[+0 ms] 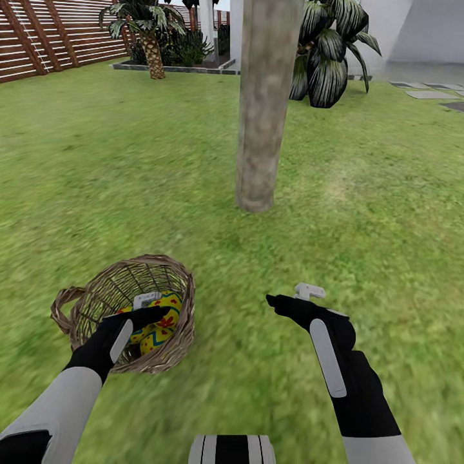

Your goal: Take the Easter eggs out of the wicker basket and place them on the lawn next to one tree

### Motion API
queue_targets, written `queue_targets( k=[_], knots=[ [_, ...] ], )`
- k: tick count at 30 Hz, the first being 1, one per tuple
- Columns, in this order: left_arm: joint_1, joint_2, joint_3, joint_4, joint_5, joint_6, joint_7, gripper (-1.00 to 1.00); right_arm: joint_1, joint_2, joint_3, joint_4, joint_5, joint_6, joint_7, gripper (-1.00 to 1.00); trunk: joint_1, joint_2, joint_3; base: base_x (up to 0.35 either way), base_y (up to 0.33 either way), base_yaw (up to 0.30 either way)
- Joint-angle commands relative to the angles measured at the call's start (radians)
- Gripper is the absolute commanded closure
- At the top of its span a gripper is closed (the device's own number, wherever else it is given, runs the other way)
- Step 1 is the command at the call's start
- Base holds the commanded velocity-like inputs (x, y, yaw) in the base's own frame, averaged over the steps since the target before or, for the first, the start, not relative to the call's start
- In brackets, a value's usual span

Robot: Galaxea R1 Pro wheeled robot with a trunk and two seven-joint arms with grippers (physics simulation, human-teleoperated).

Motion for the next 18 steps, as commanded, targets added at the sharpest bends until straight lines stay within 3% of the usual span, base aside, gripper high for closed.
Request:
queue_targets(
  k=[1, 18],
  knots=[
    [0.000, 0.000, 0.003, -0.001, 0.005, 0.007, -0.004, -1.00, -0.001, 0.000, 0.001, -0.001, -0.011, 0.003, -0.010, -1.00, 0.000, 0.000, -0.001, 0.000, 0.000, 0.000],
    [0.000, 0.000, 0.003, -0.001, 0.006, 0.007, -0.017, -1.00, -0.001, 0.000, 0.000, -0.001, -0.011, 0.003, -0.010, -1.00, 0.000, 0.000, -0.001, 0.000, 0.000, 0.000]
  ],
)
